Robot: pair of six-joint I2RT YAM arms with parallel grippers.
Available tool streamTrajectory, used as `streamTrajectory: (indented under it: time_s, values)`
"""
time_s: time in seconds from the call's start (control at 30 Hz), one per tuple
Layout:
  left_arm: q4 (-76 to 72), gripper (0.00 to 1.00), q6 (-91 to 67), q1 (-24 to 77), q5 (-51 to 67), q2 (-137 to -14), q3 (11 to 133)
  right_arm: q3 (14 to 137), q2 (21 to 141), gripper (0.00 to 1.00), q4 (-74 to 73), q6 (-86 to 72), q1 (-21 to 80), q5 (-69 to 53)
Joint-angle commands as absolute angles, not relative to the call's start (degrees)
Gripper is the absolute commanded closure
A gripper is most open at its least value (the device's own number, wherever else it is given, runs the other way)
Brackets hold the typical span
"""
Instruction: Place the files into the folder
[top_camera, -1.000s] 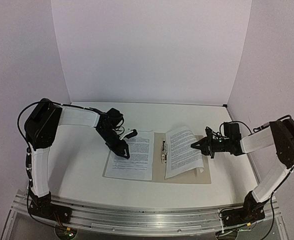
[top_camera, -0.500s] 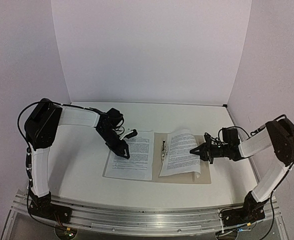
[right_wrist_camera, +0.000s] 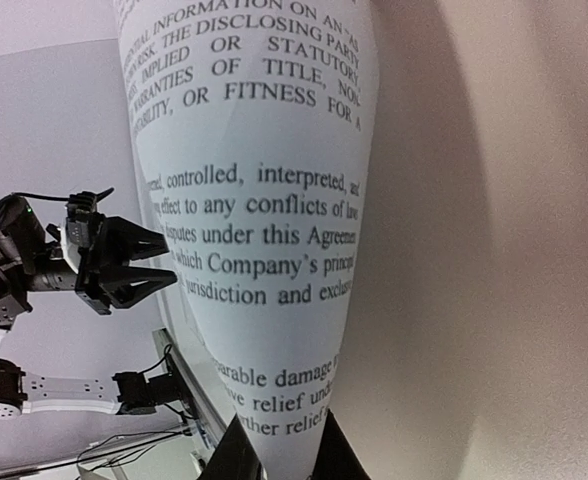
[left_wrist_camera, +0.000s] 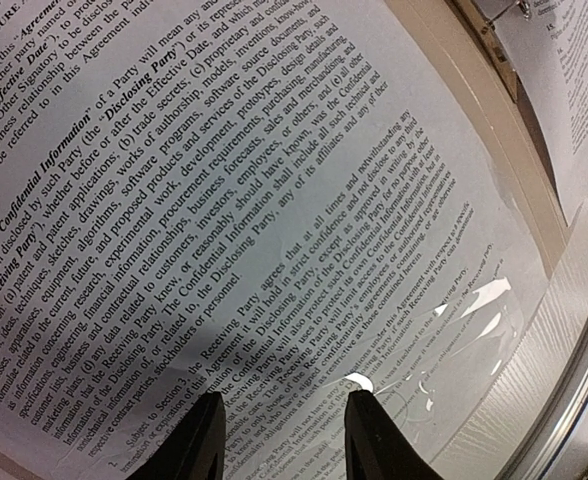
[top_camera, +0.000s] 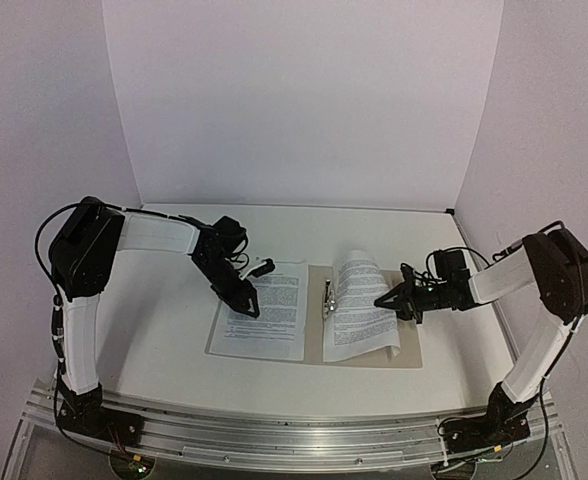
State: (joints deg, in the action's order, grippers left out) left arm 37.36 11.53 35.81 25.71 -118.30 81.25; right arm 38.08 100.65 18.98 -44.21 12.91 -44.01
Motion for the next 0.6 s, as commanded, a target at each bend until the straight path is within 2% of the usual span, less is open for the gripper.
streamTrajectory:
  time_s: [0.0,0.1,0.57]
  values:
    - [36.59,0.59,11.43,35.76,25.56,-118.22,81.67,40.38,98.92,0.79,12.46,-39.92,13.22,-41.05]
    - [36.77,0.59,11.45,35.79,25.57,-118.38,82.0,41.09,98.74,0.7,9.66,-38.67,13.36,-39.07]
    - [37.05,0.59,11.41,35.82,25.93,-118.92,82.18,52.97,97.93,0.56,-11.7,-29.22,19.26,-23.13]
